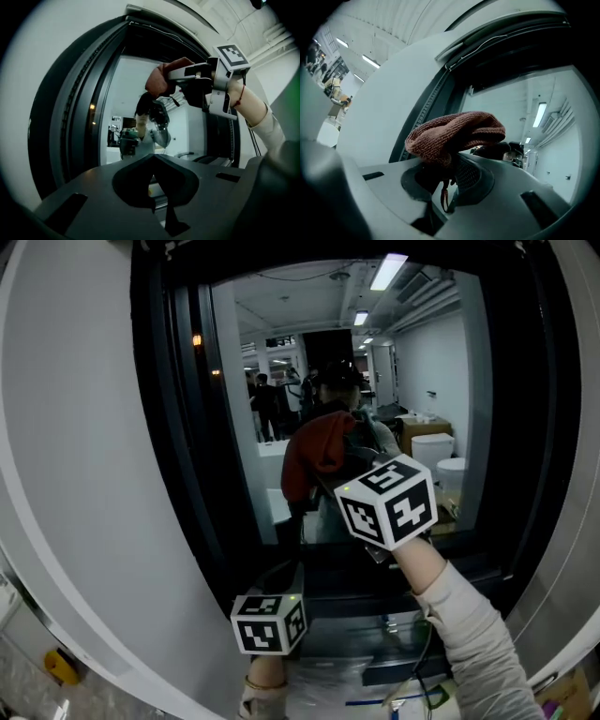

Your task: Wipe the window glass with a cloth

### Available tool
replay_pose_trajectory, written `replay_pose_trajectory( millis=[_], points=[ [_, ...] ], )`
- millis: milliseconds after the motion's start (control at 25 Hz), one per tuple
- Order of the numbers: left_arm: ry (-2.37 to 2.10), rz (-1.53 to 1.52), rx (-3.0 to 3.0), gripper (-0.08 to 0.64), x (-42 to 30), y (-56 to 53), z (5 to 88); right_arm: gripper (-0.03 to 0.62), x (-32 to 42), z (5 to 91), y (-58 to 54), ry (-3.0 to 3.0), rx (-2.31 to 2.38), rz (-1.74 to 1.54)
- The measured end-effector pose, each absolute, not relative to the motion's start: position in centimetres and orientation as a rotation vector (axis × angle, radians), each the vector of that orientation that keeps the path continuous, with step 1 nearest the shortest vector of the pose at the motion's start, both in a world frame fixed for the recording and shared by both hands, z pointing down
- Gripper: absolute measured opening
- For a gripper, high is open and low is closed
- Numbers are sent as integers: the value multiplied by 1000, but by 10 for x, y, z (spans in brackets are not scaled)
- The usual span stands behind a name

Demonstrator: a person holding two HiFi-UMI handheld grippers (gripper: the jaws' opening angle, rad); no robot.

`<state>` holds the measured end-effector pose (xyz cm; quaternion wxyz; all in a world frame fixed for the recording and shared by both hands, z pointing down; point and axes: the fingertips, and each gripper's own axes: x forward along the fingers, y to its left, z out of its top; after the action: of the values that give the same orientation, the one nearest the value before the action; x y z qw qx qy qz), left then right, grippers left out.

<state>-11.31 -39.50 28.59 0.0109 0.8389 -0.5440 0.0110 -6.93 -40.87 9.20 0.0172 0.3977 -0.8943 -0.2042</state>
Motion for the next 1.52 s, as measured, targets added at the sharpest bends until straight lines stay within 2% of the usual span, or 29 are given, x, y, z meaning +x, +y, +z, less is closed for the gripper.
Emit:
replay_pose_trajectory(
  millis=[680, 1120, 1520],
  points=[
    [-1757, 41, 2547, 5, -148, -398, 313, 43, -129, 125, -461, -2784, 1150, -506],
    [-1732, 44, 2580, 3, -140, -405, 305, 43, -116, 123, -463, -2770, 1163, -513],
    [-1647, 61, 2648, 5, -106, -411, 304, 43, -67, 126, -459, -2734, 1248, -510]
  ],
)
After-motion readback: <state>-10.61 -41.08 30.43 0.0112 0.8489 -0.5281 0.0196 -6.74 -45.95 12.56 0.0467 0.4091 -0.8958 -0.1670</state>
